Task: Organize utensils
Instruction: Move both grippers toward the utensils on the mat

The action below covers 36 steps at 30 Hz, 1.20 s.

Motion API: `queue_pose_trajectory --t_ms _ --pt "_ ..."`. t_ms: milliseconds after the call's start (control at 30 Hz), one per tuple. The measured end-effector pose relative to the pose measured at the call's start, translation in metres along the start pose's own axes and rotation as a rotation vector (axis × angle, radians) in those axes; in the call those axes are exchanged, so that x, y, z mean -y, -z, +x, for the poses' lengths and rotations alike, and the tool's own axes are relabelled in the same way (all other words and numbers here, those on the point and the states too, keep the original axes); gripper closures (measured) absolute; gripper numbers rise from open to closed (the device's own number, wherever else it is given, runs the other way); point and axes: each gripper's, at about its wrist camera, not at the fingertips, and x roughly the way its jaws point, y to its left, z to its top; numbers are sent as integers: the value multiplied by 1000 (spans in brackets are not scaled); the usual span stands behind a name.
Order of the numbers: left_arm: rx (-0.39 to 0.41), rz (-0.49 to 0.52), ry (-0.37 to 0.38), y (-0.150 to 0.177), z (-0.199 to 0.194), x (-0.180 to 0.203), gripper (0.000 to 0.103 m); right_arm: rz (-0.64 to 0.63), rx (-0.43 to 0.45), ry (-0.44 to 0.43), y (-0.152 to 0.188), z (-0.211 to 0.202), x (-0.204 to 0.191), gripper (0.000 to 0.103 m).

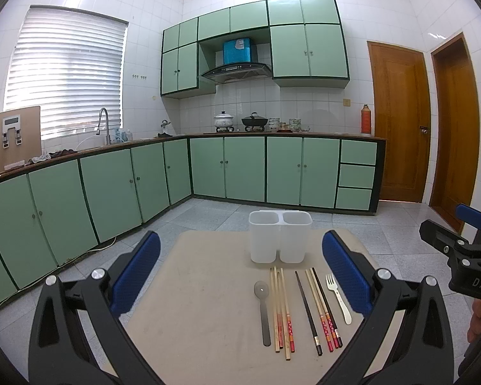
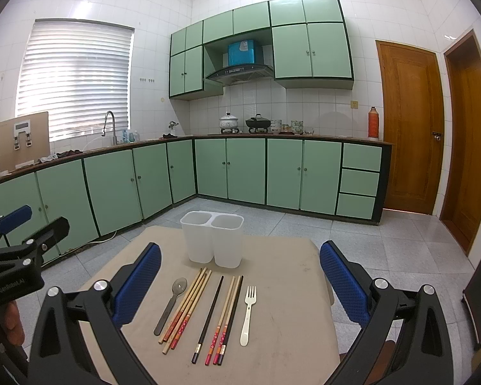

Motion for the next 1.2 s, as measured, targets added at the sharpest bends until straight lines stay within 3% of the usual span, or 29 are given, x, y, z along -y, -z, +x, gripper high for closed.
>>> queue_pose_trajectory --t_ms 567,867,1200 --pt "-24 0 -9 1 9 -4 5 -1 -40 3 10 15 3 6" --pt "-98 9 -34 14 57 -9 5 20 -150 -6 15 57 15 6" --pt "-240 36 -33 35 132 -11 5 53 -293 -30 34 128 32 6"
